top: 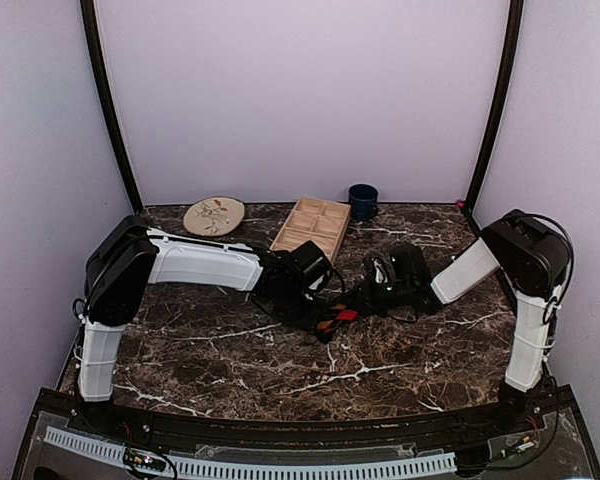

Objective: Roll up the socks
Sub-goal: Smooth out the sock at the center of the board.

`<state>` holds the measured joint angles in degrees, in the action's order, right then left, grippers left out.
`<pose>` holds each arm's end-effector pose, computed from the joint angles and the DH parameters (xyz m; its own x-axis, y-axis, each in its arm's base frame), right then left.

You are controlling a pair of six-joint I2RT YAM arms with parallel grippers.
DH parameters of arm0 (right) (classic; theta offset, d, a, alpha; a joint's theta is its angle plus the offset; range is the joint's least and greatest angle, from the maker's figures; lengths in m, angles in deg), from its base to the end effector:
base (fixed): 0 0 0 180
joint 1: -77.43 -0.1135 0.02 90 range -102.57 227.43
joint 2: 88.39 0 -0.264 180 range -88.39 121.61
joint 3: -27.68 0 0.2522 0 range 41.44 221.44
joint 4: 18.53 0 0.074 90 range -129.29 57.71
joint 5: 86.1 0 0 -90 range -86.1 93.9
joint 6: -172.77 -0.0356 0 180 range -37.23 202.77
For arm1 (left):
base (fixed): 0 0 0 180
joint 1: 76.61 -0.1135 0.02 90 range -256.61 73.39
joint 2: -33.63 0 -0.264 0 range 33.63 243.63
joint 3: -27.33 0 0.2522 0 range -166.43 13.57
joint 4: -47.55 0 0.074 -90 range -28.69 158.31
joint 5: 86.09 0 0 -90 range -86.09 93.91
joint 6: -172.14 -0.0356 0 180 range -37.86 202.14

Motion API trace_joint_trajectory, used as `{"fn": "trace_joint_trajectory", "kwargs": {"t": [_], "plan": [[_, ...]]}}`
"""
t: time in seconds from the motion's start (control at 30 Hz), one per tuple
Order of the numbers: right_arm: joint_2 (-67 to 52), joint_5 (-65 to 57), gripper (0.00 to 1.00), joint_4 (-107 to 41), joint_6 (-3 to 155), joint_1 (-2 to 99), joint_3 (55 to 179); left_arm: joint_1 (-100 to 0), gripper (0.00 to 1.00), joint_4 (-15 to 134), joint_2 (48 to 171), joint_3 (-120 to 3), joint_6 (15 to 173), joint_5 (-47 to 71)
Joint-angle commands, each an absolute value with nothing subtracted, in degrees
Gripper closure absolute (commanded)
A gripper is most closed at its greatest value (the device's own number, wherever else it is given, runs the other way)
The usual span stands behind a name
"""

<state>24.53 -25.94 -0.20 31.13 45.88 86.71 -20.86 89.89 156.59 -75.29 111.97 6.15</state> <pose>0.2948 0.2018 0.0919 -0.9339 0.2247 -0.2780 -0.1071 0.5659 0.8175 0.2523 -0.3731 0.1500 -0.8497 0.3647 -0.3809 0.4766 0.8403 -0.2584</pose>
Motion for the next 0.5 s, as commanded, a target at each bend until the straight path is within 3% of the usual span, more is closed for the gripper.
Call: {"fn": "trace_joint_trajectory", "kwargs": {"t": [0.0,0.47], "plan": [[24.87,-18.02,1.00,-9.93,33.87,48.37,84.35,-20.89,0.85,97.16,161.29,-72.83,112.20,7.50],[20.21,-17.80,0.99,-14.00,38.93,48.95,86.92,-20.50,0.85,95.38,158.58,-72.29,113.33,7.75]]}}
